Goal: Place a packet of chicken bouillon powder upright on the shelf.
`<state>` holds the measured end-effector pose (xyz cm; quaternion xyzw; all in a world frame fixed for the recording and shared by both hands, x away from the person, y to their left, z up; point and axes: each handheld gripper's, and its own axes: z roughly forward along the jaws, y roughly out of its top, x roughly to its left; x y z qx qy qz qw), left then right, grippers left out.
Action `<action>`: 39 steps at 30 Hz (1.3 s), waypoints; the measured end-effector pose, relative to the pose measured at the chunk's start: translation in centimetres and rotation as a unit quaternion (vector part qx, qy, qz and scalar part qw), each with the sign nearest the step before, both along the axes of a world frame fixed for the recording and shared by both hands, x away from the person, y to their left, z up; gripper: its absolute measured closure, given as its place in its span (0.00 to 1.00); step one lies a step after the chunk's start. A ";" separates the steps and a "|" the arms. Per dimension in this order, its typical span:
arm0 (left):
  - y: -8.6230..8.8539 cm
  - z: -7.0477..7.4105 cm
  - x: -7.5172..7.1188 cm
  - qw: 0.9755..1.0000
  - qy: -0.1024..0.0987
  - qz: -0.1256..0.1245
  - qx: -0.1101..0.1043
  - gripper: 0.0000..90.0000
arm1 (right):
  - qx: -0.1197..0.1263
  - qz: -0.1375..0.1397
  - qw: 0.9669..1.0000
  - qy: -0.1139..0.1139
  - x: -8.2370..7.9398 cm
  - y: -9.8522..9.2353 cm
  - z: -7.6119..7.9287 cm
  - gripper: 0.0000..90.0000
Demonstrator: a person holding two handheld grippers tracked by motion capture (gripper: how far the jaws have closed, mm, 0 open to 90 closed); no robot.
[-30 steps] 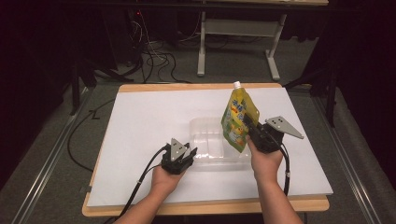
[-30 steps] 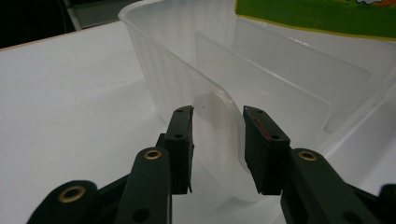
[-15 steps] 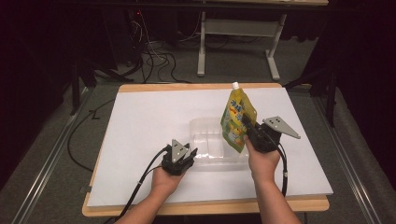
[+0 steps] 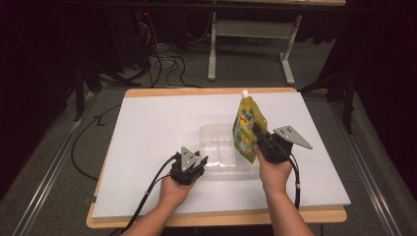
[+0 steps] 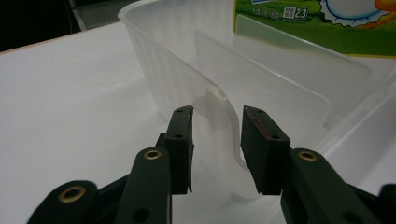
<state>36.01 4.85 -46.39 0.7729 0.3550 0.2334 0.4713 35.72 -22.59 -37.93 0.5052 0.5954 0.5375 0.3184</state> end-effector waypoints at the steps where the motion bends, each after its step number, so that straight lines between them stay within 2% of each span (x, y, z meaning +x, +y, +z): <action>1: 0.0 0.0 0.0 1.000 0.000 0.000 0.000 0.72 | 0.000 0.000 1.000 0.000 0.0 0.0 0.0 1.00; 12: 0.1 0.1 0.1 1.000 0.007 -0.001 0.000 0.72 | 0.000 0.008 1.000 0.007 -0.2 0.3 -1.2 1.00; 27: 0.1 0.2 0.1 1.000 0.017 -0.004 -0.004 0.72 | -0.016 0.017 1.000 0.016 -0.4 0.4 -1.6 0.99; 39: 0.2 0.3 0.1 1.000 0.023 -0.011 -0.010 0.63 | -0.026 0.024 0.999 0.019 -0.5 0.2 -1.8 0.96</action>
